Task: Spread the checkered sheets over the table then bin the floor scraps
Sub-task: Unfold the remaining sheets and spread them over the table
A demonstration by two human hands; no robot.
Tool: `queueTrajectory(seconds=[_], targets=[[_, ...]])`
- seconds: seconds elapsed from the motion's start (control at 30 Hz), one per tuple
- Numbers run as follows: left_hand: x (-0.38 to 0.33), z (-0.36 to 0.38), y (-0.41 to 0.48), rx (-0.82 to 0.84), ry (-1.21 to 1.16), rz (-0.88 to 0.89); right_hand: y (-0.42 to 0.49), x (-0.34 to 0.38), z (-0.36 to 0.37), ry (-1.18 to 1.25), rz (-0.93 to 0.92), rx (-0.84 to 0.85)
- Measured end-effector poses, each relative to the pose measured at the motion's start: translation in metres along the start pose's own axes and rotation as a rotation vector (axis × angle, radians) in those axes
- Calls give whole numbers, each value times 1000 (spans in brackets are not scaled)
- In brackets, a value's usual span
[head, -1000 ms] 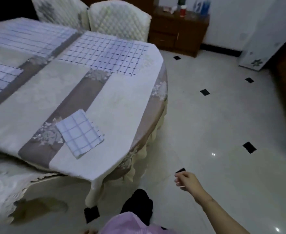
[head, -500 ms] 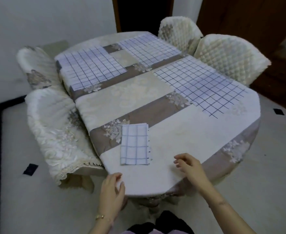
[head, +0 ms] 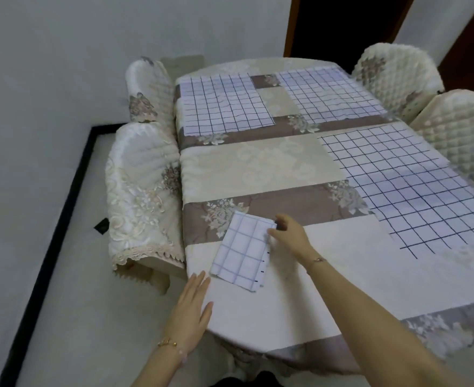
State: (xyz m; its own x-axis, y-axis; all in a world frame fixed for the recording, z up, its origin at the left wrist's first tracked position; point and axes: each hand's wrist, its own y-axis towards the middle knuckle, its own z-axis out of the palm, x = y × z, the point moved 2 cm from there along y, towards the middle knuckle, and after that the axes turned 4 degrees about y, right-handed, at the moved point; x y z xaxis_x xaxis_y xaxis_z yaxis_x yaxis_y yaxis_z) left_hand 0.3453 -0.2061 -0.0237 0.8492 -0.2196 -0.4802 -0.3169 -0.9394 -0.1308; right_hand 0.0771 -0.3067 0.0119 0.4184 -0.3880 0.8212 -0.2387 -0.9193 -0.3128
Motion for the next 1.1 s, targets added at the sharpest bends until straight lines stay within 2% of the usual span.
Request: queueTrajectory(seconds=[0.13,0.3,0.4,0.53,0.63,0.73,0.87,1.1], targets=[[-5,-1,1,-33,30,-17,28,2,7,-195,-115,14],[-8,4,0,-34,27,-80,35,-7,13,-250,-76,31],[-8,4,0,-30,44,-82,26,-11,6,-110,-38,39],[-12,-6,2,-29,14,-99,-5,-14,-17,312,80,19],[-30,-21,6,-108,-52,-112,-38,-10,-36,543,109,-27],[-71,-37,13,-212,-110,10,-72,2,-42,637,91,-39],[-132,-49,24,-207,-289,157,-110,22,-36,720,47,-8],[-163,-53,27,-142,-538,150,-138,34,-28,874,-17,252]])
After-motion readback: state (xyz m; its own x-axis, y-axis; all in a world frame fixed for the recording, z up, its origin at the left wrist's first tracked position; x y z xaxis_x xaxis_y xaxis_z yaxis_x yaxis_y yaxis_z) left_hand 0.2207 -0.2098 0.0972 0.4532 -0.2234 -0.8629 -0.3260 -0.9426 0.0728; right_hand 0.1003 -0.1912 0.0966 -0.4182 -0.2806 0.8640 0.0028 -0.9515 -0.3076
